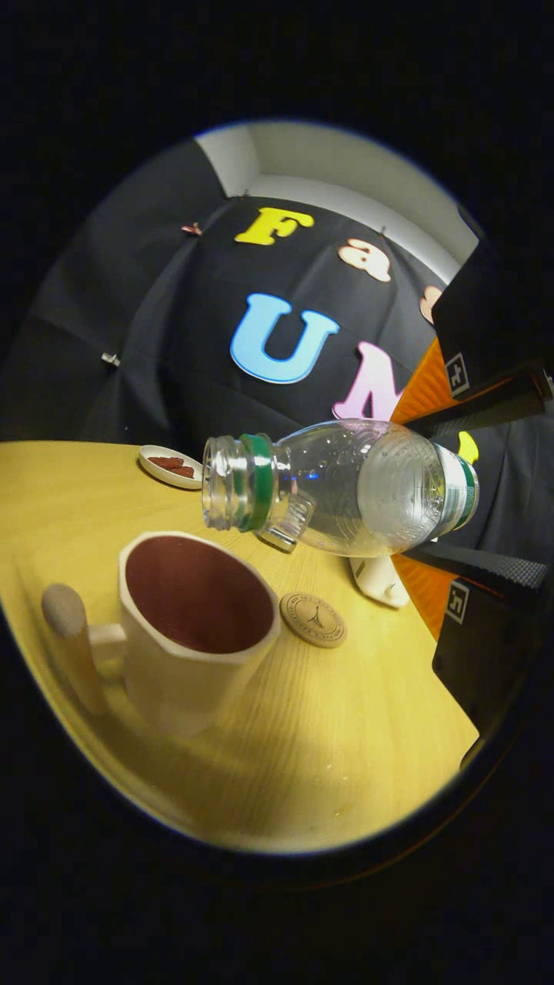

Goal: Take the bottle from table, then pour the juice into the cup, finally place the bottle on the coaster

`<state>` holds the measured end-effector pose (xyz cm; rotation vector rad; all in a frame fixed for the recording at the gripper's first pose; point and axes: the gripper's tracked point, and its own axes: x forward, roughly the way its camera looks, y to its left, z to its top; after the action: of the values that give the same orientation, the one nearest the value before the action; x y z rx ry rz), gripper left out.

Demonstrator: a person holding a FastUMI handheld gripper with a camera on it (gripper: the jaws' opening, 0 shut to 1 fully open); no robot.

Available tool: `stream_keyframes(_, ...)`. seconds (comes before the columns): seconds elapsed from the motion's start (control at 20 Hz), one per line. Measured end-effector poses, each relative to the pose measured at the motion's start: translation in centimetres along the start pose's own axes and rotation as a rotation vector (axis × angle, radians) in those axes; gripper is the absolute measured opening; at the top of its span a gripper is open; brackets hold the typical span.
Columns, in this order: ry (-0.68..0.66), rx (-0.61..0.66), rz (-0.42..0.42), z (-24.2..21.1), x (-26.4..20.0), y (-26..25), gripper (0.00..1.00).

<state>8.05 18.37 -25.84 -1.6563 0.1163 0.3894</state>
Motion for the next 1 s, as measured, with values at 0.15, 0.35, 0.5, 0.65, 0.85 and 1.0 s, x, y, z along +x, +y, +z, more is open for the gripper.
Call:
stream_keyframes(0.15, 0.019, 0.204, 0.056, 0.1, -0.7, 0.6, 0.71)
stream_keyframes(0.35, 0.012, 0.450, 0.112, 0.7, -1.0, 0.9, 0.71)
stream_keyframes(0.5, -0.024, 0.628, 0.138, 1.5, -1.4, 0.8, 0.72)
stream_keyframes(0.65, -0.074, 0.788, 0.171, 2.3, -2.0, 0.9, 0.72)
stream_keyframes(0.85, -0.140, 1.032, 0.210, 2.7, -2.2, 0.3, 0.71)
stream_keyframes(1.0, -0.187, 1.215, 0.266, 2.6, -1.8, -0.4, 0.71)
